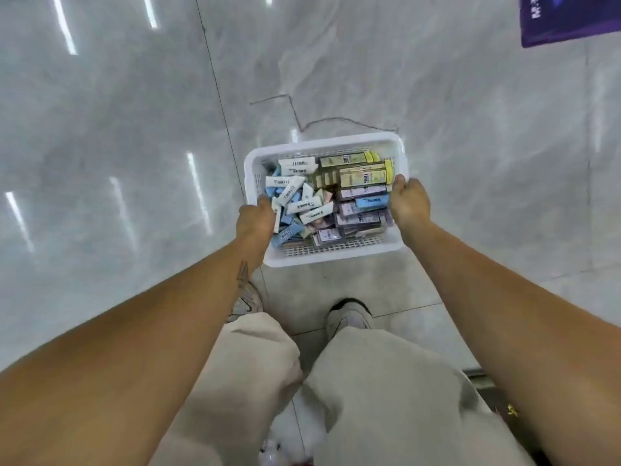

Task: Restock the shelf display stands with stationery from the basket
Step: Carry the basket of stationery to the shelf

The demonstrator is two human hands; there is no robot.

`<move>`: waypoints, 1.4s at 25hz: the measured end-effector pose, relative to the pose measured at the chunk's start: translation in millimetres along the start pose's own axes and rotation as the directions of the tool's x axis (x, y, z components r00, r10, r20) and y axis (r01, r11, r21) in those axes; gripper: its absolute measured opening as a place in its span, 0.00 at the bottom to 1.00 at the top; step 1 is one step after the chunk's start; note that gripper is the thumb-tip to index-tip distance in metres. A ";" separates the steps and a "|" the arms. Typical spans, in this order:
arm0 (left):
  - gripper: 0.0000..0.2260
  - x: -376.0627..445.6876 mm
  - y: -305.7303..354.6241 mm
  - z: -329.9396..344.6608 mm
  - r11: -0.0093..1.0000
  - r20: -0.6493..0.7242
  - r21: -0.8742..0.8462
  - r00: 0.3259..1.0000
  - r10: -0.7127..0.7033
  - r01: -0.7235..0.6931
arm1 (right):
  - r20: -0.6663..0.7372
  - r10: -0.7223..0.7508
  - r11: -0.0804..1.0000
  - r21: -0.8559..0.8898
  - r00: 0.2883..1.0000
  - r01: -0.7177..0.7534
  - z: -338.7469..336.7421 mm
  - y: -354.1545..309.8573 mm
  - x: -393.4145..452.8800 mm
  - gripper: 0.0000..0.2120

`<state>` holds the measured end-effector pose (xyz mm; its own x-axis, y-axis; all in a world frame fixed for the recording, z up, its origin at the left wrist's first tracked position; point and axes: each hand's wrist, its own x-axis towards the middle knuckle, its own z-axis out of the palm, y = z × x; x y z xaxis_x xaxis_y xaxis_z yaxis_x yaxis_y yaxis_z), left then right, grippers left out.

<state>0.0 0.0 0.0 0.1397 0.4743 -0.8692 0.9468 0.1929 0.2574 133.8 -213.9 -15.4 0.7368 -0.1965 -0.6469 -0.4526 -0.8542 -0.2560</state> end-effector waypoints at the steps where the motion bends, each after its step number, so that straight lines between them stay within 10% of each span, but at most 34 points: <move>1: 0.26 3.1 0.8 0.5 1.000 -0.020 -0.006 1.000 0.004 -0.004 | -0.022 0.008 1.000 0.005 1.000 -0.008 1.3 -1.5 1.6 0.22; 13: 0.21 -133.1 47.5 -167.2 0.937 -0.345 0.144 0.871 0.350 -0.319 | -0.064 -0.200 0.974 0.092 0.978 0.205 -113.4 -85.7 -150.5 0.19; 25: 0.23 -346.3 172.2 -445.4 0.871 -0.567 -0.100 0.747 0.347 -0.481 | -0.151 -0.478 0.834 0.230 0.865 0.501 -288.8 -347.4 -373.4 0.19; 35: 0.23 -338.0 365.6 -575.4 0.818 -0.647 -0.147 0.680 0.345 -0.556 | -0.187 -0.571 0.760 0.247 0.799 0.601 -357.2 -583.4 -342.5 0.20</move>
<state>132.2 404.5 630.7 0.2341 0.9450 -0.2285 0.6547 0.0205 0.7556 324.9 179.8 612.2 0.9414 0.2408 -0.2361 -0.0250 -0.6484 -0.7609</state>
